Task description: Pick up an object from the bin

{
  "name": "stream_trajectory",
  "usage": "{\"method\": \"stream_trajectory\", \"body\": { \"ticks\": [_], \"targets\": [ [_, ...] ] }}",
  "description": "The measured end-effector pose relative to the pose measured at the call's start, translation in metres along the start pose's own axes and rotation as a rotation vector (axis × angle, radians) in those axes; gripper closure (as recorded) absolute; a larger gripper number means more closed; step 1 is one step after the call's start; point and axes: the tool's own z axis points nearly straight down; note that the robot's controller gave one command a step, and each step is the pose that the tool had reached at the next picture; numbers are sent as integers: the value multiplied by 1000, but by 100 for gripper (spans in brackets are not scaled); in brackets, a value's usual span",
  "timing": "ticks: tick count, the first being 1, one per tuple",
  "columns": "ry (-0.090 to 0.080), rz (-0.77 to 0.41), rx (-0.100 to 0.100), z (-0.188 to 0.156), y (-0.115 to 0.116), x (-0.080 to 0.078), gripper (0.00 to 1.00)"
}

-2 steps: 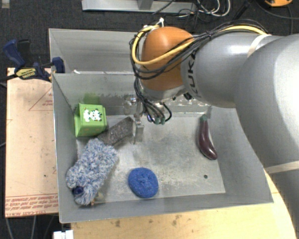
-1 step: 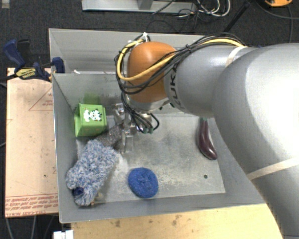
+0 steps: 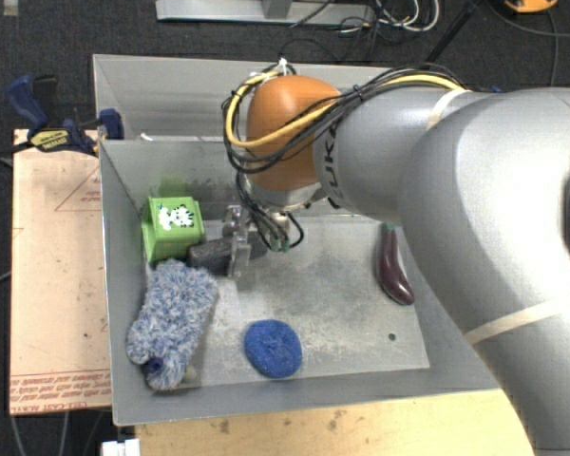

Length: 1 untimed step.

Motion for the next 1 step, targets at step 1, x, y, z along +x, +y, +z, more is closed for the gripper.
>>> {"method": "stream_trajectory", "body": {
  "ticks": [1],
  "targets": [
    [0, 1, 0, 0, 0, 0, 100]
  ]
}}
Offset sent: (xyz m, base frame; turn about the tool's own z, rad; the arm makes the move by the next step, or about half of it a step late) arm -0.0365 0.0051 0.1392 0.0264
